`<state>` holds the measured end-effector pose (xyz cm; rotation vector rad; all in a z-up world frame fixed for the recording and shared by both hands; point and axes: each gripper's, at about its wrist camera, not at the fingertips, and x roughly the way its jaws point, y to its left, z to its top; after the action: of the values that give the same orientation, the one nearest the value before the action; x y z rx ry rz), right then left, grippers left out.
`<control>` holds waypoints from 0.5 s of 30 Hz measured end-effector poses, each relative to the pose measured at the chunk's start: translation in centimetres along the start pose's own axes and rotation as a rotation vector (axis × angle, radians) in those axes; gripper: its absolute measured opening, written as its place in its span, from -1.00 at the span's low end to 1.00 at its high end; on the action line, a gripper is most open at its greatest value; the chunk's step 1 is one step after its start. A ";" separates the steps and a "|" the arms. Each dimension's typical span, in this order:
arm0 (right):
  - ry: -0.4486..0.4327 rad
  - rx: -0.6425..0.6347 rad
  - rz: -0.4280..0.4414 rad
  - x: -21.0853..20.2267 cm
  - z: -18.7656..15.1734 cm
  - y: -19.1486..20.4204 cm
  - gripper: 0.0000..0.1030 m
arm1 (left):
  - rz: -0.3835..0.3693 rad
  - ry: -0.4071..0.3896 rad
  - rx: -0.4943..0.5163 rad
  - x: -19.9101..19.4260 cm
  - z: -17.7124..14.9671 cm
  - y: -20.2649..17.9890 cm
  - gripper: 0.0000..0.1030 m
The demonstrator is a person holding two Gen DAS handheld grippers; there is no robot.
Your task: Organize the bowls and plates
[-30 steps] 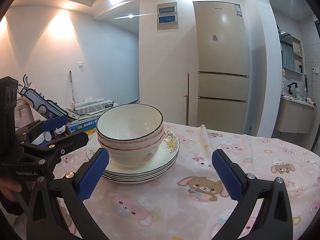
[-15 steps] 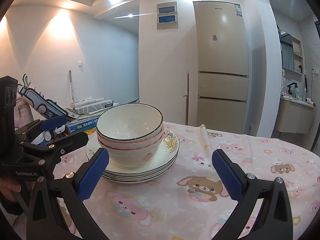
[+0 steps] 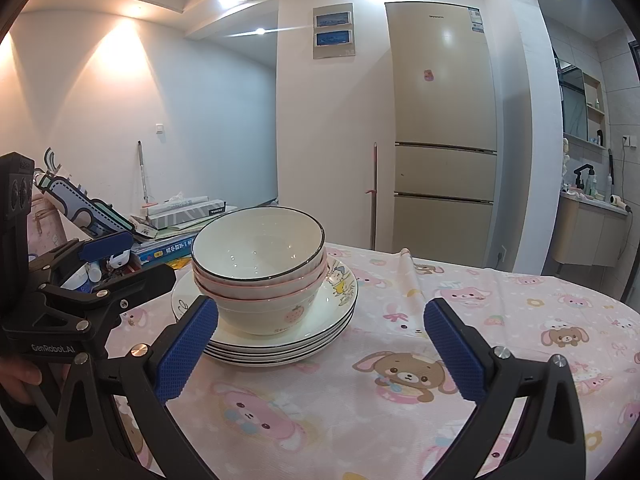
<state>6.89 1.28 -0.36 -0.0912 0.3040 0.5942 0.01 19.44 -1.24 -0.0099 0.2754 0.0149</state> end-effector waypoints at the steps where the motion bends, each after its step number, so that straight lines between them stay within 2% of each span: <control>1: 0.000 0.000 0.000 0.0 0.0 0.0 0.99 | 0.000 0.000 0.000 0.0 0.0 0.0 1.00; 15: -0.004 0.003 -0.001 0.0 0.0 0.0 0.99 | 0.000 0.000 0.001 0.0 0.0 0.0 1.00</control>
<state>6.88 1.21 -0.37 -0.0878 0.3012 0.5928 0.01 19.41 -1.24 -0.0089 0.2756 0.0147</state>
